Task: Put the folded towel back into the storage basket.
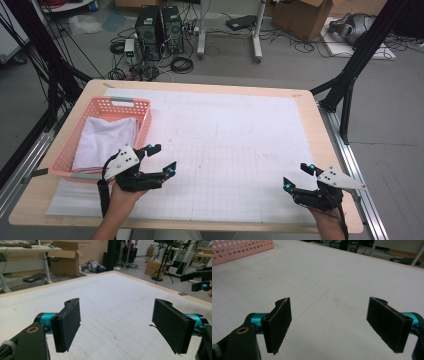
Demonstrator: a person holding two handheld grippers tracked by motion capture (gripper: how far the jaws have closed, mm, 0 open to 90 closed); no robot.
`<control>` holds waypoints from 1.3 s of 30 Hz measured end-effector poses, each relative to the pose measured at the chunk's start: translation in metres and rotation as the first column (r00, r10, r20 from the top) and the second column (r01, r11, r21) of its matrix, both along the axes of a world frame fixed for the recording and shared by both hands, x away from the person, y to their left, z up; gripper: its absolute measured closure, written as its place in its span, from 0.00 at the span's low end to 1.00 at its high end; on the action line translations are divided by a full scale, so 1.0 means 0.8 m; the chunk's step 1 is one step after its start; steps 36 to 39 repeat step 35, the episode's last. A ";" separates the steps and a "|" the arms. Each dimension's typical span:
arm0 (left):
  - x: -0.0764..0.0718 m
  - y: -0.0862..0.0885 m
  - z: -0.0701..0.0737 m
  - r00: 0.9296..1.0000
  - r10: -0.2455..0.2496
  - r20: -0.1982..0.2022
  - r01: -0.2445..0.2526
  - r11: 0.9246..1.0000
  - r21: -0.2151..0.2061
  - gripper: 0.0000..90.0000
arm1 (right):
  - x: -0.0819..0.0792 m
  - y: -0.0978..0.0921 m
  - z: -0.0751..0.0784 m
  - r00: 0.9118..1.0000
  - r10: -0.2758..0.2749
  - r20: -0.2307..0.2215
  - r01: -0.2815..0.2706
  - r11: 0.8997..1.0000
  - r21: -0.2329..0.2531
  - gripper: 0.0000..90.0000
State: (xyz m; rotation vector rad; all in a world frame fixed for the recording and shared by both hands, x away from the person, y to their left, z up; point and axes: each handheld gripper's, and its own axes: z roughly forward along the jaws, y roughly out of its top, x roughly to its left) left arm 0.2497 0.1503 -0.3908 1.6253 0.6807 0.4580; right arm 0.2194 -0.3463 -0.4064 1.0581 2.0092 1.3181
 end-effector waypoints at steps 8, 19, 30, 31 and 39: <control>-0.003 -0.016 -0.009 1.000 -0.031 -0.004 0.031 0.999 0.014 0.26 | -0.004 -0.003 0.002 1.000 -0.011 0.007 0.011 1.000 0.007 0.21; -0.002 -0.015 -0.013 0.999 -0.034 -0.021 0.034 0.999 0.019 0.26 | -0.005 -0.001 0.002 1.000 -0.010 0.002 0.010 1.000 0.007 0.21; -0.001 -0.015 -0.014 0.999 -0.032 -0.027 0.032 0.999 0.013 0.26 | -0.004 -0.001 0.002 1.000 -0.006 0.000 0.006 1.000 0.008 0.21; -0.001 -0.015 -0.014 0.999 -0.033 -0.029 0.033 0.999 0.014 0.26 | -0.004 -0.001 0.002 1.000 -0.006 -0.003 0.006 1.000 0.010 0.21; 0.000 -0.016 -0.016 0.999 -0.037 -0.034 0.038 0.999 0.018 0.26 | -0.003 -0.001 0.001 1.000 -0.008 -0.004 0.008 1.000 0.012 0.21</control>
